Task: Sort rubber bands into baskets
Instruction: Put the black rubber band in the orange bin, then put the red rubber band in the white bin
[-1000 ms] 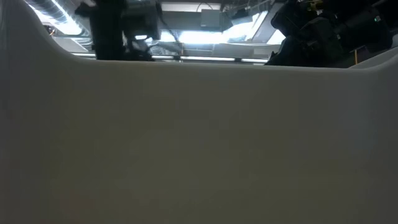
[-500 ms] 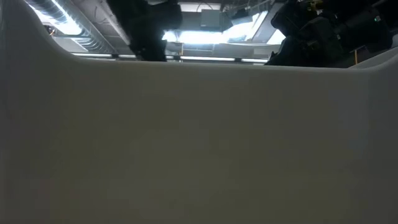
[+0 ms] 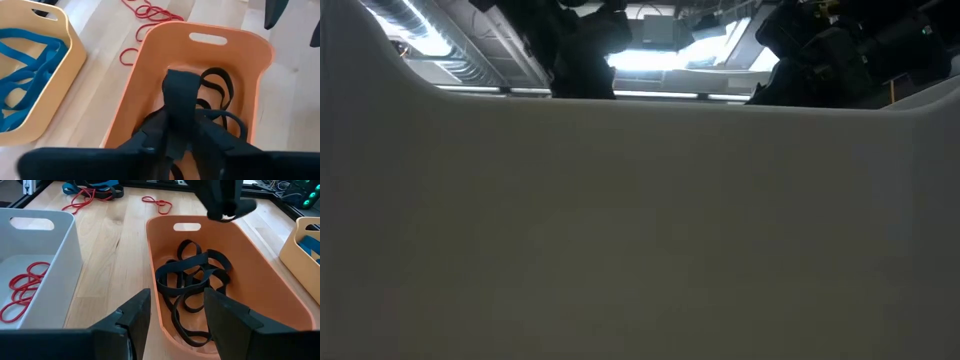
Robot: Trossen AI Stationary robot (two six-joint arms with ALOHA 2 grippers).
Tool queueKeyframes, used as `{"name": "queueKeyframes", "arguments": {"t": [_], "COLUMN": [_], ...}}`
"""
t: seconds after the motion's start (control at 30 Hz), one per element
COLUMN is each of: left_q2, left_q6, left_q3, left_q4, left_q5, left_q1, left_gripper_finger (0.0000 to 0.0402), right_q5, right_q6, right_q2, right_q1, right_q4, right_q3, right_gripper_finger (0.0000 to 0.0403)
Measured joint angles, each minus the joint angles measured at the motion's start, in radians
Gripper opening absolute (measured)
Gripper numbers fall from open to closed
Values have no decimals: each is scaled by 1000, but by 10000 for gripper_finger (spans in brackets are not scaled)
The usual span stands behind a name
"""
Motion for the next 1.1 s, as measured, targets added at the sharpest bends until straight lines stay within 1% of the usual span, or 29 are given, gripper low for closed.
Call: {"name": "queueKeyframes", "arguments": {"t": [0.23,0.3,0.37,0.63,0.83,0.93,1.1], "left_q2": [-2,-4,-4,-21,-96,-130,-137], "left_q6": [1,4,0,-76,-152,-200,-292], "left_q3": [0,5,26,131,136,136,136], "left_q4": [2,-7,-62,-367,-468,-531,-675], "left_q5": [22,25,26,27,25,6,-19], "left_q1": [0,0,0,-43,-91,-111,-137], "left_gripper_finger": [168,184,193,198,198,198,198], "right_q5": [0,0,0,0,0,0,0], "right_q6": [0,0,0,0,0,0,0], "right_q2": [0,0,0,0,0,0,0], "right_q1": [0,0,0,0,0,0,0], "right_q4": [0,0,0,-5,-5,-5,-5], "right_q3": [0,0,0,0,0,0,0], "right_gripper_finger": [182,182,182,182,182,182,182]}}
